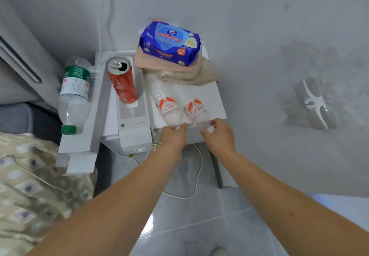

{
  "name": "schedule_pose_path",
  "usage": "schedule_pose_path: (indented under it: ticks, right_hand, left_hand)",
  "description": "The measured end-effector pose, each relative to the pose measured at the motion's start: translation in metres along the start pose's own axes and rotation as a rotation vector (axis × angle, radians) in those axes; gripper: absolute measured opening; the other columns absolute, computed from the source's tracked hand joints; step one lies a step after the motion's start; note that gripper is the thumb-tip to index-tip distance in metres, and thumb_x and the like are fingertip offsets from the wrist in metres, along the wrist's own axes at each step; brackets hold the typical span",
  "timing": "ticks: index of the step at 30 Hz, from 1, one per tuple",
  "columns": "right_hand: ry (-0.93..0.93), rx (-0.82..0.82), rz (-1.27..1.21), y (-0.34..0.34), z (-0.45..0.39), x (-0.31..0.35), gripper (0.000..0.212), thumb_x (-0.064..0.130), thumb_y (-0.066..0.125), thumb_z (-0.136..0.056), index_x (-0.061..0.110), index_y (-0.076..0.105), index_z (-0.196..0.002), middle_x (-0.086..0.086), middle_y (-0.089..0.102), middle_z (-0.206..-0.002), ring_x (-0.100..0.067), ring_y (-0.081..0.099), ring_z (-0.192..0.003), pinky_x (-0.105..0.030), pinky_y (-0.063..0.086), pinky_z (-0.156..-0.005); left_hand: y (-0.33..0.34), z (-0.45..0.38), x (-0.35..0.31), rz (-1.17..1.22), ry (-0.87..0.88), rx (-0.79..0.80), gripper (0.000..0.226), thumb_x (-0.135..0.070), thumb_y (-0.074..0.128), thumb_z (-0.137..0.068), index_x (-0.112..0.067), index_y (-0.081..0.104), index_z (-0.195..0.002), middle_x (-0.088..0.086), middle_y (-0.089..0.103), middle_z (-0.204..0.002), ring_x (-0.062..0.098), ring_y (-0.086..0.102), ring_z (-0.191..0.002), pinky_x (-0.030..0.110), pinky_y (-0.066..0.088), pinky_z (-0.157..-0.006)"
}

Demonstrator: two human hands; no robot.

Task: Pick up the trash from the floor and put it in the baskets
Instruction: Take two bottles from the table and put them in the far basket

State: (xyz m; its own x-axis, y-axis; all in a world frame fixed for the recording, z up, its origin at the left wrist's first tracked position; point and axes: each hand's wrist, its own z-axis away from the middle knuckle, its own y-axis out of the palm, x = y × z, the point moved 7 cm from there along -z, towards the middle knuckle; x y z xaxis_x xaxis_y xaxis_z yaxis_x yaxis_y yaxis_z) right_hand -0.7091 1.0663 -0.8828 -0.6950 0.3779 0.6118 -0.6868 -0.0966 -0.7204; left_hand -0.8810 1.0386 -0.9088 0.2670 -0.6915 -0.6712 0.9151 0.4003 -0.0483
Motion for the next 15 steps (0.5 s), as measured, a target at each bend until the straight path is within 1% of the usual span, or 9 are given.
schedule_pose_path:
  ticks: [1, 3, 7, 10, 13, 15]
  right_hand:
    - [0.003, -0.010, -0.031, 0.000, 0.001, -0.004, 0.034, 0.027, 0.073, -0.086, 0.014, 0.063, -0.116, -0.006, 0.069, -0.109, -0.026, 0.067, -0.097, -0.041, 0.057, -0.084]
    - [-0.005, -0.021, -0.064, -0.002, 0.007, -0.009, 0.031, 0.030, 0.075, -0.086, 0.017, 0.064, -0.111, -0.004, 0.070, -0.105, -0.025, 0.067, -0.094, -0.042, 0.057, -0.084]
    - [-0.032, -0.066, -0.085, -0.020, 0.030, -0.011, 0.025, 0.036, 0.076, -0.084, 0.020, 0.066, -0.100, 0.002, 0.071, -0.093, -0.021, 0.068, -0.085, -0.045, 0.057, -0.079]
    - [-0.005, -0.106, -0.112, -0.039, 0.057, -0.013, 0.025, 0.038, 0.076, -0.084, 0.021, 0.063, -0.098, 0.003, 0.071, -0.090, -0.022, 0.067, -0.084, -0.044, 0.056, -0.075]
    - [0.036, -0.136, -0.133, -0.059, 0.097, -0.017, 0.026, 0.042, 0.075, -0.083, 0.024, 0.059, -0.093, 0.003, 0.070, -0.087, -0.023, 0.066, -0.081, -0.046, 0.055, -0.073]
    - [0.083, -0.137, -0.141, -0.072, 0.131, -0.020, 0.028, 0.043, 0.074, -0.085, 0.022, 0.058, -0.092, 0.001, 0.070, -0.083, -0.025, 0.065, -0.079, -0.046, 0.054, -0.072]
  left_hand:
    - [0.001, 0.002, -0.001, 0.012, 0.021, -0.006, 0.030, -0.027, 0.068, -0.095, -0.004, 0.064, -0.114, 0.012, 0.068, -0.095, 0.024, 0.065, -0.083, 0.040, 0.060, -0.083]
    - [0.002, 0.011, -0.003, 0.028, 0.048, -0.018, 0.021, -0.026, 0.069, -0.096, -0.007, 0.064, -0.102, 0.010, 0.067, -0.087, 0.021, 0.064, -0.077, 0.035, 0.060, -0.076]
    - [-0.001, 0.040, -0.001, 0.003, 0.083, -0.003, 0.022, -0.030, 0.073, -0.092, -0.009, 0.066, -0.089, 0.013, 0.072, -0.088, 0.021, 0.066, -0.075, 0.039, 0.061, -0.076]
    - [-0.013, 0.067, 0.007, -0.038, 0.092, 0.013, 0.031, -0.031, 0.075, -0.090, -0.001, 0.069, -0.091, 0.015, 0.073, -0.086, 0.023, 0.066, -0.072, 0.037, 0.060, -0.071]
    - [-0.035, 0.096, 0.014, -0.151, 0.123, 0.001, 0.033, -0.038, 0.077, -0.088, -0.006, 0.071, -0.089, 0.012, 0.074, -0.081, 0.026, 0.072, -0.075, 0.045, 0.064, -0.076]
    - [-0.052, 0.118, 0.019, -0.205, 0.134, 0.011, 0.035, -0.041, 0.077, -0.087, -0.007, 0.070, -0.091, 0.013, 0.074, -0.083, 0.032, 0.074, -0.083, 0.047, 0.064, -0.076]
